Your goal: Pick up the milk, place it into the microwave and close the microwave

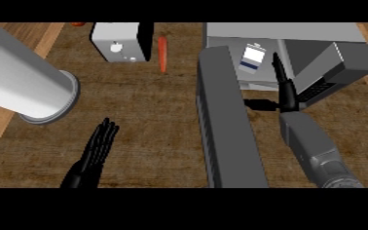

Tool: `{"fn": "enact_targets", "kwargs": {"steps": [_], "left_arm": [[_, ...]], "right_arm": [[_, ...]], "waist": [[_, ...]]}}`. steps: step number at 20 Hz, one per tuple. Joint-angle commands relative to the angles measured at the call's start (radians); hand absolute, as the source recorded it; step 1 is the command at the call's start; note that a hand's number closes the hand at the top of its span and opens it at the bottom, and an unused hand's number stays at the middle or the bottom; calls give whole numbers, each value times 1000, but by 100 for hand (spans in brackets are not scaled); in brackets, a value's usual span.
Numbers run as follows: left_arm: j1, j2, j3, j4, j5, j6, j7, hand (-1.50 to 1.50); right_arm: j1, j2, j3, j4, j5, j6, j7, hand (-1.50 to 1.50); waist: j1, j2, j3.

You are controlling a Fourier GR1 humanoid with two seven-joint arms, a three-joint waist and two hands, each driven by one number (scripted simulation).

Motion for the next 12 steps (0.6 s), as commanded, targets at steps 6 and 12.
{"fn": "enact_targets", "kwargs": {"steps": [6,12], "left_arm": [[-34,-34,-31,-30,-27,20,69,-150],[13,-35,-44,-52,16,-21,60,-150]], "right_arm": [[149,-5,3,-10,-17,206,-132,-150],[287,15,-29,-53,-83,405,-252,-150]], "waist": [[-23,-10,-1],[-43,-19,-2]]}}
